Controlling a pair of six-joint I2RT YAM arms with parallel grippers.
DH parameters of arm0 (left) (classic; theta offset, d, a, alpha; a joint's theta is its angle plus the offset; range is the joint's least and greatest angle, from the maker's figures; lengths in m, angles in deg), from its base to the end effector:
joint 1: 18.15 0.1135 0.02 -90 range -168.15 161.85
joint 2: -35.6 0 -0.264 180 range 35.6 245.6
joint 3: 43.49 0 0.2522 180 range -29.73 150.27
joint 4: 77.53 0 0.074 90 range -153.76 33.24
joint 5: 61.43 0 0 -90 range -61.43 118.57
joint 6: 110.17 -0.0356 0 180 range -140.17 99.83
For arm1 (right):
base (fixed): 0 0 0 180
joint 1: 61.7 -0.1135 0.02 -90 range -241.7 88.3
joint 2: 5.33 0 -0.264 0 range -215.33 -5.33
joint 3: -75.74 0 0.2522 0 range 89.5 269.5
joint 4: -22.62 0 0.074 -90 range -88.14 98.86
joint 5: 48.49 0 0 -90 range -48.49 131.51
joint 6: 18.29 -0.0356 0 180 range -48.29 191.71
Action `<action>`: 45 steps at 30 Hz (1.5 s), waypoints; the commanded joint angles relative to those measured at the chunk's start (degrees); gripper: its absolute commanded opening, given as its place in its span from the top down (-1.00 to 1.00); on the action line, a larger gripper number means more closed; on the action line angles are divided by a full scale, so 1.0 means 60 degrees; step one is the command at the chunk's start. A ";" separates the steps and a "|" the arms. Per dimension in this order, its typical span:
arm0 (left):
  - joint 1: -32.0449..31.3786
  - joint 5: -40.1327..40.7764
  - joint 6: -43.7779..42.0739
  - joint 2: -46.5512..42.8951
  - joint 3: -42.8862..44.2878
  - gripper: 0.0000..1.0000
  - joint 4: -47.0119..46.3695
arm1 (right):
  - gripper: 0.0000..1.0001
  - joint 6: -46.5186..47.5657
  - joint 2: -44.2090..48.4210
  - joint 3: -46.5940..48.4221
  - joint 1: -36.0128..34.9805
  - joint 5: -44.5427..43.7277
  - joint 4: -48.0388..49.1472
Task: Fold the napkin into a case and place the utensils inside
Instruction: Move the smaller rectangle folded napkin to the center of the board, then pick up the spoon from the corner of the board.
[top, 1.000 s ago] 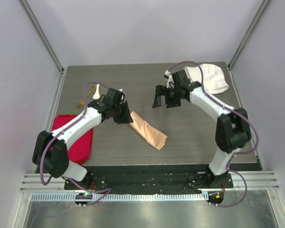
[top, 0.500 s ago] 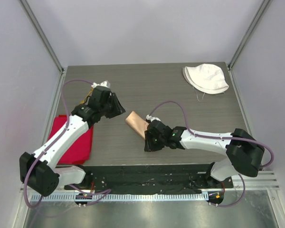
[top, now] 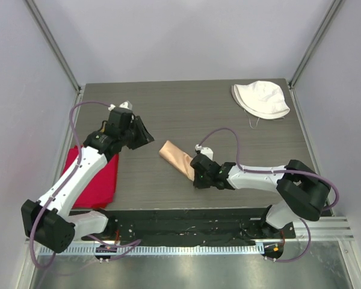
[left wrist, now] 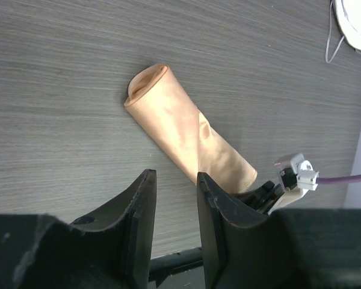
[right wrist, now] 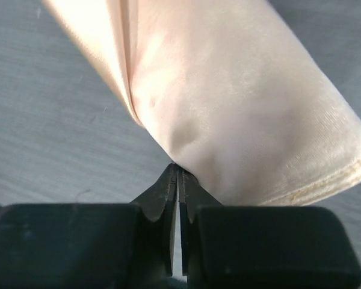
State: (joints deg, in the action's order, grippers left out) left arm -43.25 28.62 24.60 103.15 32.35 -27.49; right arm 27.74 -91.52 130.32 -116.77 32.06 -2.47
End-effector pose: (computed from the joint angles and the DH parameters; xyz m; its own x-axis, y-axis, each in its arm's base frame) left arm 0.2269 -0.1062 0.3209 -0.7264 -0.4374 -0.5301 -0.1239 0.8420 -0.5250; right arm 0.1635 0.2239 0.1535 -0.8701 -0.0497 -0.4904 -0.2126 0.9354 0.2824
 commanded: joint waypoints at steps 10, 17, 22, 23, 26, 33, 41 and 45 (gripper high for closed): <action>0.2483 -0.2676 -0.0428 0.3080 0.2727 0.25 0.0279 | 0.77 0.3664 -0.2960 0.2920 0.3874 -0.0461 0.0936; 0.3333 -0.2692 -0.1891 0.5979 0.5844 0.13 0.1802 | 0.20 0.4486 -0.4312 0.6056 0.4549 0.0008 -0.0116; 0.3568 -0.0833 -0.3826 0.8349 0.8354 0.21 0.3178 | -1.00 0.4282 -0.2661 0.5343 0.4520 0.0094 -0.0294; 0.3612 -0.0481 -0.4091 0.8748 0.9171 0.21 0.3357 | -0.99 0.4223 -0.2453 0.5051 0.4578 0.0531 -0.0250; 0.3963 -0.0670 -0.4636 1.0194 1.0753 0.23 0.3943 | -0.99 0.3145 -0.2130 0.4480 0.5481 0.4719 0.0273; 0.4140 0.0914 -0.3435 1.1184 1.1423 0.16 0.4122 | -0.95 0.3737 -0.0623 0.3481 0.5531 0.4447 0.0059; 0.4447 0.1647 -0.2307 1.0816 0.9779 0.10 0.3548 | -0.86 0.4164 0.0244 0.2792 0.5530 0.4373 -0.0104; 0.4520 0.1326 -0.2014 1.1373 1.0131 0.08 0.3886 | -0.83 0.4105 0.0215 0.2792 0.5472 0.4491 -0.0001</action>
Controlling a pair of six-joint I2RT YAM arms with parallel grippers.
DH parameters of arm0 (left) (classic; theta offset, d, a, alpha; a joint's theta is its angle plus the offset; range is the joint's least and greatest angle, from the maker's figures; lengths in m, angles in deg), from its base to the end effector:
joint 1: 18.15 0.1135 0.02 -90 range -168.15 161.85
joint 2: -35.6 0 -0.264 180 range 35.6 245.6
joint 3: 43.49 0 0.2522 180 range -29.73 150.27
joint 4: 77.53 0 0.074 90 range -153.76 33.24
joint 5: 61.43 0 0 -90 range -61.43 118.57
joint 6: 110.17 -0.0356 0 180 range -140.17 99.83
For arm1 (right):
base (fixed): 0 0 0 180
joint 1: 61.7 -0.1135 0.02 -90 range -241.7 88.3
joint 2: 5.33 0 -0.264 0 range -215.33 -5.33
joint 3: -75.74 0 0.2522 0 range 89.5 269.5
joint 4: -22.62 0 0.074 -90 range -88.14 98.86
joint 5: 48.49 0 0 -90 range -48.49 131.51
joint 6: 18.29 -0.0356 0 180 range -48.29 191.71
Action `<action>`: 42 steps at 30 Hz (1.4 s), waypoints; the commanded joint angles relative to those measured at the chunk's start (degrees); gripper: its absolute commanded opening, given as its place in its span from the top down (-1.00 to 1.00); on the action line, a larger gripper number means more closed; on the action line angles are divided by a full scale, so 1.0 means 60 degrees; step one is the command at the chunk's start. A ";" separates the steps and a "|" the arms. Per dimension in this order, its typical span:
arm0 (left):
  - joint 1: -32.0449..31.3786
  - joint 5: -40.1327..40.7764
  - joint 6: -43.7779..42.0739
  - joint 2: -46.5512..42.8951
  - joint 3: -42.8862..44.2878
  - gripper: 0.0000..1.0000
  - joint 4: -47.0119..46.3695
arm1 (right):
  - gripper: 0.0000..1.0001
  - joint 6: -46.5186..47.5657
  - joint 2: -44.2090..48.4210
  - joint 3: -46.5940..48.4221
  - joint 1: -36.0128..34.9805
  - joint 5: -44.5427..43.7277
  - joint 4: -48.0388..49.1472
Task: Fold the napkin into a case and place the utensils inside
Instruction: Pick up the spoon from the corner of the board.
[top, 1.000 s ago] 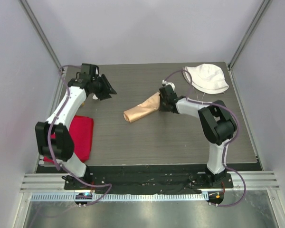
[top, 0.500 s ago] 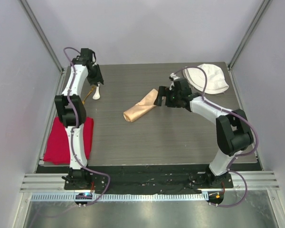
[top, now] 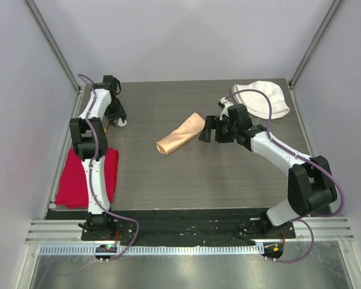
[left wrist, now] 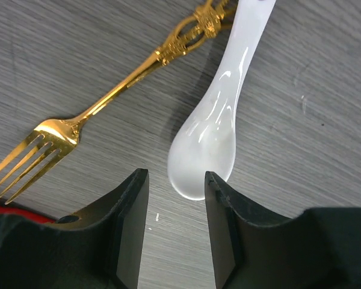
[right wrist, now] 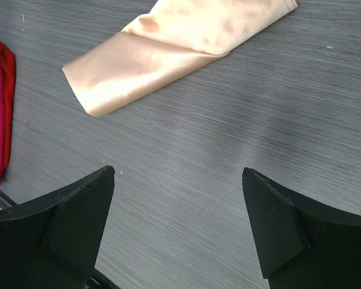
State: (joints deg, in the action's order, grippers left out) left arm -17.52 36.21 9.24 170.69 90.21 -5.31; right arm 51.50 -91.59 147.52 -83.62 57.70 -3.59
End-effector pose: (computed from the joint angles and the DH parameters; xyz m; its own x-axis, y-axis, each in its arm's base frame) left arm 0.4899 0.0101 0.1889 -0.8119 -0.4957 -0.3084 -0.5132 0.8578 -0.0275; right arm 0.3015 0.1320 0.2433 -0.7592 0.0521 -0.6488 -0.3115 0.8461 0.4325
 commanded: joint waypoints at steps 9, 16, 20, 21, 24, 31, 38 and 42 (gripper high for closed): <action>0.0467 -0.0745 0.1031 0.0176 -0.0200 0.09 -0.0631 | -0.82 0.0174 0.0329 -0.0104 -0.0156 0.0028 0.0214; 0.0511 -0.1800 0.1734 -0.0190 -0.1078 0.41 -0.1905 | -0.82 0.0233 0.0168 -0.0046 -0.0361 -0.0427 0.0141; 0.0497 -0.1946 0.1676 -0.0175 -0.0933 0.99 -0.1994 | -0.77 0.0350 -0.0081 0.0115 -0.0537 -0.0735 0.0097; 0.0482 -0.2048 0.1603 -0.0176 -0.0874 1.00 -0.1936 | -0.65 0.0379 -0.0125 0.0159 -0.0567 -0.0648 0.0126; 0.0409 -0.2546 0.1485 -0.0657 -0.1252 1.00 -0.2168 | -0.46 0.0321 -0.0170 0.0291 -0.0567 -0.0603 0.0214; -0.0349 -0.4743 0.2509 -0.4225 -0.4561 1.00 -0.4583 | -0.61 -0.0820 -0.0681 0.0890 -0.0727 0.0846 0.1412; -0.1670 -0.4789 0.3418 -0.7405 -0.8278 1.00 -0.6839 | -0.63 -0.2823 -0.1312 0.1375 -0.1649 0.1389 0.2820; -0.2768 -0.4029 0.4150 -0.8933 -0.9821 1.00 -0.8070 | -0.65 -0.3923 -0.1122 0.1025 -0.2090 0.0658 0.4107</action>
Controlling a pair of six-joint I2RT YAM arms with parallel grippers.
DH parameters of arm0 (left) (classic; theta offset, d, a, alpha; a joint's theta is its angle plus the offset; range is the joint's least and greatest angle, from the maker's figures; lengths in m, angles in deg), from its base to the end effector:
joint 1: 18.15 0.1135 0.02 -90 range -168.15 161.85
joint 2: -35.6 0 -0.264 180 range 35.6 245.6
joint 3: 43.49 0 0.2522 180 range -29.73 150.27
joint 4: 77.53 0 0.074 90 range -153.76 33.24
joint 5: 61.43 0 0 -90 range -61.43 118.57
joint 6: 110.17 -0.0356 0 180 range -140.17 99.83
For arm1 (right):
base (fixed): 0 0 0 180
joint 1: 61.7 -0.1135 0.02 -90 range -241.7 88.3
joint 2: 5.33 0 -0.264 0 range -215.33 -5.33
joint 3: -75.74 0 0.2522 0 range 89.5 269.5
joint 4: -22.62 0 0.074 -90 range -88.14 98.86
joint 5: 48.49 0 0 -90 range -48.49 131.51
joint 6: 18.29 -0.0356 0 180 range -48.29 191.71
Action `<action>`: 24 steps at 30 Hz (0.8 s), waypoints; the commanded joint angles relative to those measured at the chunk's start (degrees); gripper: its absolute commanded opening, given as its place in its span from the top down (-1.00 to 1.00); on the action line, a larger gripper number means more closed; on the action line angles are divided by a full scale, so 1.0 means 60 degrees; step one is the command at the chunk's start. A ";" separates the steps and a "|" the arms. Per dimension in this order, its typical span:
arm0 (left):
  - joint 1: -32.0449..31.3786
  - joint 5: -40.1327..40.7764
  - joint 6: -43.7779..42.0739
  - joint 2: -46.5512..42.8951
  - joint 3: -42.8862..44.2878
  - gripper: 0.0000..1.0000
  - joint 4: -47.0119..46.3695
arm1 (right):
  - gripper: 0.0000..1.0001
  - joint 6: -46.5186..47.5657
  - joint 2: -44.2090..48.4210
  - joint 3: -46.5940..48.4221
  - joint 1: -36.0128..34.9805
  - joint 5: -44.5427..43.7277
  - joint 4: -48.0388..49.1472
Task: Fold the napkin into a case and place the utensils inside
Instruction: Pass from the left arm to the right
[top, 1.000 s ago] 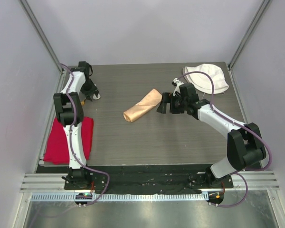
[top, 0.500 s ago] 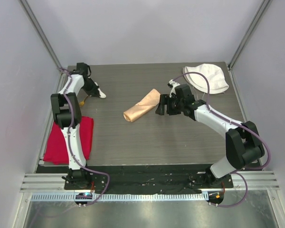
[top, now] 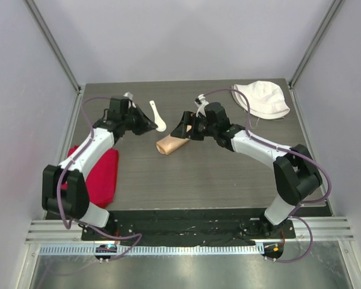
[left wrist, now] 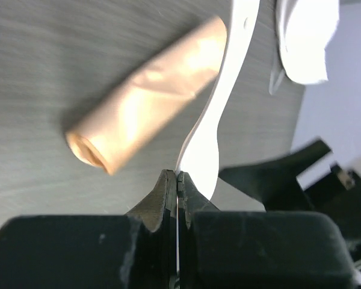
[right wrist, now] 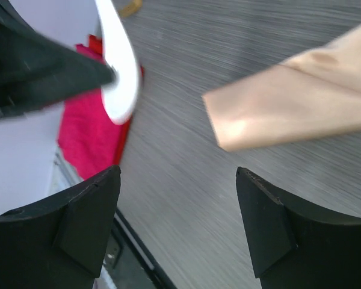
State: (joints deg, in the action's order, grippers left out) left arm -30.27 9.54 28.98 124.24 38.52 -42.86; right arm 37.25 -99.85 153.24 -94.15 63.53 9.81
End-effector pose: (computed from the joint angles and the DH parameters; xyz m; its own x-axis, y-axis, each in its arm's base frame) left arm 0.3350 -0.0838 0.2773 -0.7534 -0.5696 -0.3286 -0.2016 0.6757 -0.7090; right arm 0.3091 0.2124 0.2496 -0.7829 0.1238 -0.6097 -0.3989 0.6522 0.6446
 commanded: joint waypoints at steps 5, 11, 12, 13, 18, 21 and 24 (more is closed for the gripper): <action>-0.1451 0.0974 0.1842 -0.2292 -0.2408 1.00 -0.2955 | -0.59 -0.2797 0.0724 -0.1145 -0.0466 -0.0960 0.3531; -0.1642 0.0827 0.2560 -0.2791 -0.2980 1.00 -0.3440 | -0.08 -0.3294 0.0475 -0.1527 -0.0554 -0.0258 0.4468; -0.1715 0.0842 0.2648 -0.2820 -0.3039 1.00 -0.3687 | -0.02 -0.3397 0.0461 -0.1629 -0.0569 -0.0185 0.4891; -0.1759 0.0856 0.2736 -0.2864 -0.3112 1.00 -0.3791 | 0.12 -0.3499 0.0446 -0.1645 -0.0583 -0.0010 0.5040; -0.1993 0.0842 0.2927 -0.2820 -0.3376 1.00 -0.4187 | 0.59 -0.3749 0.0256 -0.1630 -0.0583 0.0563 0.5759; -0.1994 0.0421 0.2579 -0.2791 -0.3406 0.99 -0.4319 | 0.96 -0.3736 0.0255 -0.1616 -0.0496 0.1001 0.5834; -0.1935 -0.0211 0.1146 -0.2674 -0.2398 0.52 -0.2378 | 0.98 -0.2363 0.0765 -0.1587 -0.0130 0.1134 0.4286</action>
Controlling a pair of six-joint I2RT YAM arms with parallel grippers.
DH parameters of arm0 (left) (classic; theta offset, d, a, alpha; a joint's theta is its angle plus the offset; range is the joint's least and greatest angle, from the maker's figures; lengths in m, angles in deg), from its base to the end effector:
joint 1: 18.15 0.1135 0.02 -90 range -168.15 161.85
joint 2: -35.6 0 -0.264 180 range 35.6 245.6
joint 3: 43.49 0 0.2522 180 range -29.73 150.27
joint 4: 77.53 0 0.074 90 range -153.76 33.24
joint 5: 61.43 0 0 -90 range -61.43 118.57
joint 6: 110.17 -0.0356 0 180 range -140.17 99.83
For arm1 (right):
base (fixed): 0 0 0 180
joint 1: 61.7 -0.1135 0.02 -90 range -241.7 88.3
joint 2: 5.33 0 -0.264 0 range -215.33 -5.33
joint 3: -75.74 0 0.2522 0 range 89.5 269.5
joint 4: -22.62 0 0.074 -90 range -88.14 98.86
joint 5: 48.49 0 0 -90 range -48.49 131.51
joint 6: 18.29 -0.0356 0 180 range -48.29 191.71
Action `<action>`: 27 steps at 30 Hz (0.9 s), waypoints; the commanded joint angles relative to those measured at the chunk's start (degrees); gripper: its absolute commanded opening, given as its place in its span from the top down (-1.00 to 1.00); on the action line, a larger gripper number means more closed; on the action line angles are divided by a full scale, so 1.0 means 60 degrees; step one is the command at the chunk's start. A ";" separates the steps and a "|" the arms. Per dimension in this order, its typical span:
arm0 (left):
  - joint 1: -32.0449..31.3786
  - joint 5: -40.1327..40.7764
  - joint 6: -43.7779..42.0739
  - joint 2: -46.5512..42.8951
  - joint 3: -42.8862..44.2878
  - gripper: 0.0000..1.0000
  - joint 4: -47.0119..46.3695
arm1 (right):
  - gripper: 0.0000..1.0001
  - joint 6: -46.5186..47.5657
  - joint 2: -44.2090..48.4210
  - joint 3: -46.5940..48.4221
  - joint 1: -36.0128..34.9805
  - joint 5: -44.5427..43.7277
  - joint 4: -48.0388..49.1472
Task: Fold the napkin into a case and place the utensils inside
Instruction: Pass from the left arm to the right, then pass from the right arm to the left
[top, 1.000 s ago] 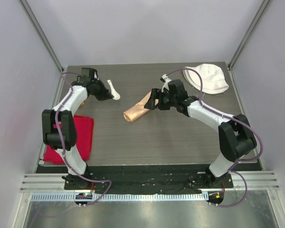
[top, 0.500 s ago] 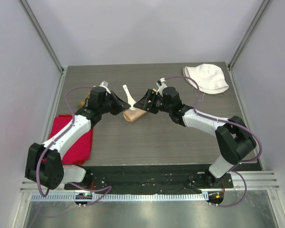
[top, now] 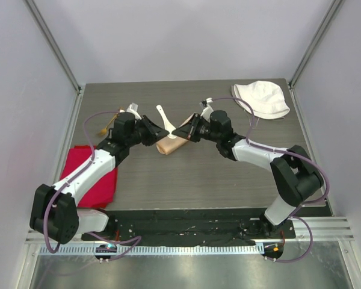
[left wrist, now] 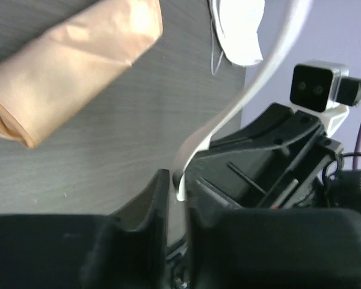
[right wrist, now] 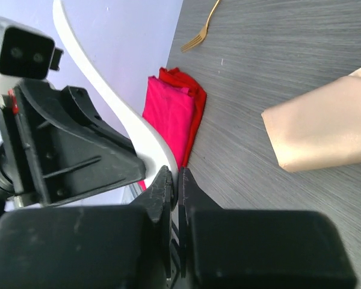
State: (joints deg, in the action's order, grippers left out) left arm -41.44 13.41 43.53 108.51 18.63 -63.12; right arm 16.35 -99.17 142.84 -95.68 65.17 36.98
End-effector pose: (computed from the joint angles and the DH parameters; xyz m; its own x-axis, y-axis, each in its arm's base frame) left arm 0.2610 -0.1225 0.2725 -0.7102 -0.6363 -0.3011 -0.0852 0.5023 -0.8605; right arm 0.2964 0.2170 0.2406 -0.7897 0.3765 -0.4844 -0.3295 0.4058 0.8525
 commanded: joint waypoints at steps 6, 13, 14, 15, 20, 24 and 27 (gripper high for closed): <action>-0.0088 -0.0857 -0.4856 -0.0783 0.2163 -0.38 0.4255 | 0.97 0.7277 0.0890 0.2167 0.0316 0.0728 -0.7448; -0.0088 -0.1031 -0.6880 -0.0901 0.2825 -0.51 0.5811 | 0.98 1.0248 0.1444 0.2361 -0.0151 0.0921 -1.0881; -0.0088 -0.1483 -0.7157 -0.0828 0.2824 -0.51 0.5883 | 0.98 1.0381 0.1475 0.2258 -0.0254 0.0949 -1.1245; -0.0088 -0.1864 -0.7319 -0.0624 0.2853 -0.52 0.6058 | 0.97 1.0484 0.1533 0.2199 -0.0357 0.1065 -1.1423; -0.0147 -0.3903 -0.7965 -0.0300 0.2561 -0.51 0.6352 | 0.98 1.0734 0.2498 0.1628 -0.0577 0.2252 -1.1410; -0.0278 -0.6211 -0.7325 -0.0315 0.1933 -0.51 0.5608 | 0.98 1.0822 0.2793 0.1656 -0.0665 0.2179 -1.1703; -0.0761 -0.6235 -0.7219 -0.0271 0.1726 -0.52 0.5327 | 0.98 1.0807 0.2867 0.1700 -0.0695 0.2312 -1.1732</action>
State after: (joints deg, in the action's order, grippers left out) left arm -43.14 -14.19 -0.77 107.11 30.60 -28.08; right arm 79.37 -84.20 152.19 -99.48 76.32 -32.57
